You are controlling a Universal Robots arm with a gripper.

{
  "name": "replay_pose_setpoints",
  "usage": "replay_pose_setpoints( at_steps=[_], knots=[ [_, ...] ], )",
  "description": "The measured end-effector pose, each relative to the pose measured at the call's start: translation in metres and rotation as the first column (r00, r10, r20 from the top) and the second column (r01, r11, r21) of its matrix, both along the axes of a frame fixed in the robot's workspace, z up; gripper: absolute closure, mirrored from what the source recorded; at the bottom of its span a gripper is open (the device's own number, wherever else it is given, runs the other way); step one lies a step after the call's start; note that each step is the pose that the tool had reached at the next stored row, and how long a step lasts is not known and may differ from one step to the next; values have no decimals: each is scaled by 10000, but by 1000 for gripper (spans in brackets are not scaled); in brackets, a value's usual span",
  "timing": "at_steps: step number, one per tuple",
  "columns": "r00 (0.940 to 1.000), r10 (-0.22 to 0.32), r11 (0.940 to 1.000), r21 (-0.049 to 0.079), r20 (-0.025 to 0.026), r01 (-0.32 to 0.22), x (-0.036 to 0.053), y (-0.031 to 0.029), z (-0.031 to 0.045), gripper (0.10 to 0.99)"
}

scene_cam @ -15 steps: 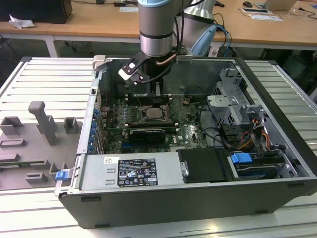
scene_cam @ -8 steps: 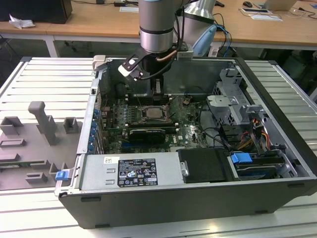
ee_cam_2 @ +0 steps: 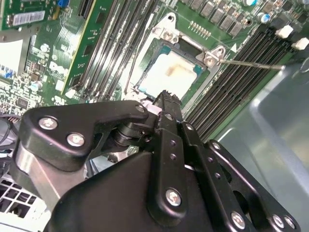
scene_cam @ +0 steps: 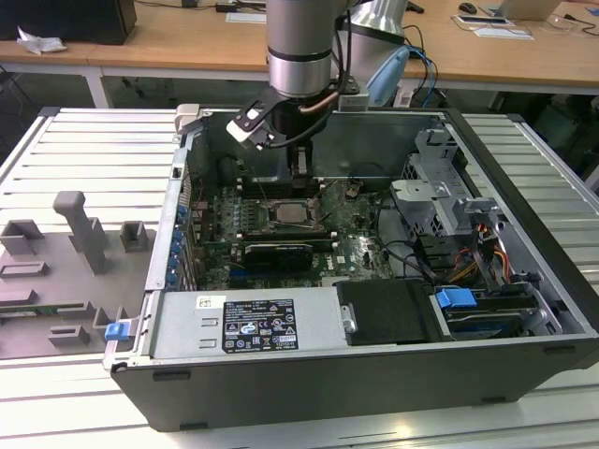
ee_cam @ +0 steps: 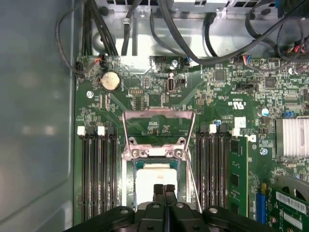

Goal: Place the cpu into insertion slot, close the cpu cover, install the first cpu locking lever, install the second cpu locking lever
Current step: 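Close the cpu cover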

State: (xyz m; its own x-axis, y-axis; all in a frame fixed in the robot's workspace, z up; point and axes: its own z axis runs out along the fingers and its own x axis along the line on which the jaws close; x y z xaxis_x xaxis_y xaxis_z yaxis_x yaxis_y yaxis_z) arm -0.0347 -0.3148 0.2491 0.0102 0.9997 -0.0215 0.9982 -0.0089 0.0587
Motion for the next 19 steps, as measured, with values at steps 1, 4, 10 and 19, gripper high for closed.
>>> replay_pose_setpoints(
  at_steps=[1, 4, 10, 19],
  knots=[
    [10000, -1, 10000, 0, -1, 1, 4, 0, 1, 980],
    [10000, -1, 10000, 0, -1, 1, 5, 1, 21, 980],
    [10000, 1, 10000, -22, -1, -1, 6, 1, 149, 980],
    [10000, -2, 10000, -42, -1, 2, 32, 1, 154, 980]
  ],
)
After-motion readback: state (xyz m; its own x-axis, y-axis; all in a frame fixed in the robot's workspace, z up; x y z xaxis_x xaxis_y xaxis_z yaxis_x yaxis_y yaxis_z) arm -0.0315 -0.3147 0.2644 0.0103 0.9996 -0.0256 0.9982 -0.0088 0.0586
